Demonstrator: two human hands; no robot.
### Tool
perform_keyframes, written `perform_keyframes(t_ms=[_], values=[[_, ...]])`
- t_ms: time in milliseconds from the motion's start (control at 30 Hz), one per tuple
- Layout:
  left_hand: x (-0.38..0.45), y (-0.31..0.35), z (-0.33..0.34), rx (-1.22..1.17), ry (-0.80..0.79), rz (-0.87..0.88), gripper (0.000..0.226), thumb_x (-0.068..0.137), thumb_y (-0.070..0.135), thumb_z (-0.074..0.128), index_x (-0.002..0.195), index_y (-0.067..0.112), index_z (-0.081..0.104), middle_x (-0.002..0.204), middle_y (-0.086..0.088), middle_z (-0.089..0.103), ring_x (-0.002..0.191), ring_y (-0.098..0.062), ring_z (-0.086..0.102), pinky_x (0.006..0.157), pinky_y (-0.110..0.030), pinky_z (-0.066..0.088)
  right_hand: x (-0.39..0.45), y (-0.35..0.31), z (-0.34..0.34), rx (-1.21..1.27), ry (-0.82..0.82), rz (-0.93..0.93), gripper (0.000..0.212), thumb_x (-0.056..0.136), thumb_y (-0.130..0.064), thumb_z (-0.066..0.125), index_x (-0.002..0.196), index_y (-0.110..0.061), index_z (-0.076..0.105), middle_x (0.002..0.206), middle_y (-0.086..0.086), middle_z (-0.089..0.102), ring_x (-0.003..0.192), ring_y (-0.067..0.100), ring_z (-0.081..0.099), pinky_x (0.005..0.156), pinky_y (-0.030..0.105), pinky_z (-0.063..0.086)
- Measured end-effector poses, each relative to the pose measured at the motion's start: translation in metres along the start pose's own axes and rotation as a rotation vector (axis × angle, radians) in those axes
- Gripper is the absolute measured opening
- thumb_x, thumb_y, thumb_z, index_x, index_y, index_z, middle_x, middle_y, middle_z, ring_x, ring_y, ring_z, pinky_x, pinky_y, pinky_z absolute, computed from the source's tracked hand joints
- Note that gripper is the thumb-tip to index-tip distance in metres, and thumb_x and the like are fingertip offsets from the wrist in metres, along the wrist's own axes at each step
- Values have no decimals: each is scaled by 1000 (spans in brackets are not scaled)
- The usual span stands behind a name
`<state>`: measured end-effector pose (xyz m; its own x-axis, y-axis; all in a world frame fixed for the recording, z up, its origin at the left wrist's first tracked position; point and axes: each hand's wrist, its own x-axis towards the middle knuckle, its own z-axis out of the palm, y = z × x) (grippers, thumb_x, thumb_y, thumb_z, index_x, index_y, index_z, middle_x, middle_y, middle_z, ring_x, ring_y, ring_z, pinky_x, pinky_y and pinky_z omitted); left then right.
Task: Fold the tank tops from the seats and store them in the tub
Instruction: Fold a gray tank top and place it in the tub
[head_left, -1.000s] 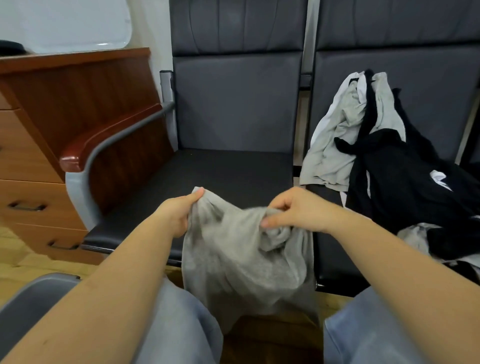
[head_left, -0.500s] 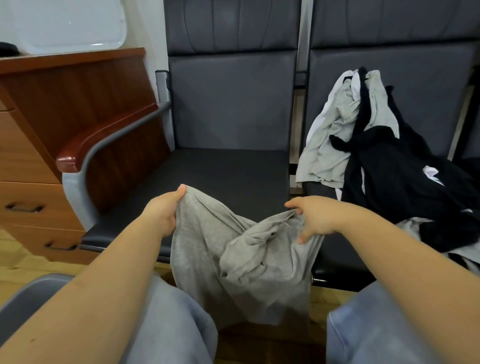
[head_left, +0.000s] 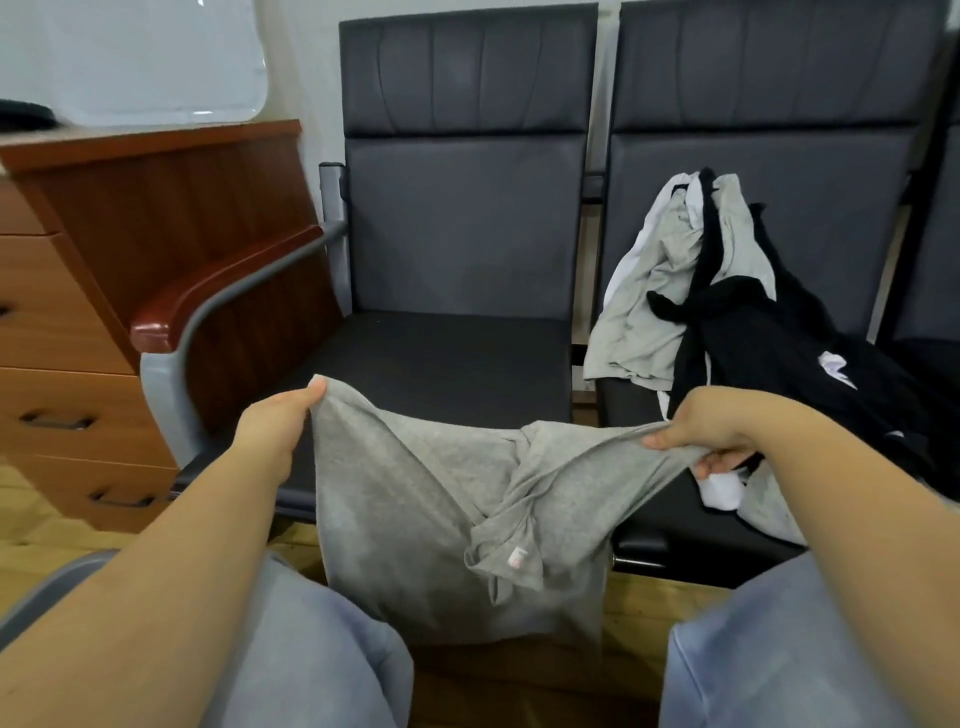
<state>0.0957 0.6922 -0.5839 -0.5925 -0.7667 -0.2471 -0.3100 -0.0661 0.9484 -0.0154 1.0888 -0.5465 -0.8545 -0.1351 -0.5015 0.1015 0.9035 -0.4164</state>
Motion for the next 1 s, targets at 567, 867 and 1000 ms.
perform_keyframes(t_ms=[567,867,1000], values=[[-30,17,-35,-326,-65,91,27,95,25,59,112,4,61,116,-16,64,101,-25,65,83,-29,52,-39,-14,-4,564,8,-340,13,97,0,48,90,-4,58,81,13,63,69,18,62,61,25,59],[-44,28,-55,-629,-222,64,32,97,4,50,129,6,53,112,-8,64,93,-16,65,74,-30,53,-39,-13,-14,1284,-58,-349,27,96,8,36,104,-5,59,77,9,74,69,19,73,61,28,59],[-55,35,-65,-828,-327,57,24,99,7,45,120,13,56,108,-7,67,92,-14,67,79,-29,56,-42,-9,-20,1578,-99,-426,52,42,-6,90,91,1,71,93,15,73,76,27,73,64,36,61]])
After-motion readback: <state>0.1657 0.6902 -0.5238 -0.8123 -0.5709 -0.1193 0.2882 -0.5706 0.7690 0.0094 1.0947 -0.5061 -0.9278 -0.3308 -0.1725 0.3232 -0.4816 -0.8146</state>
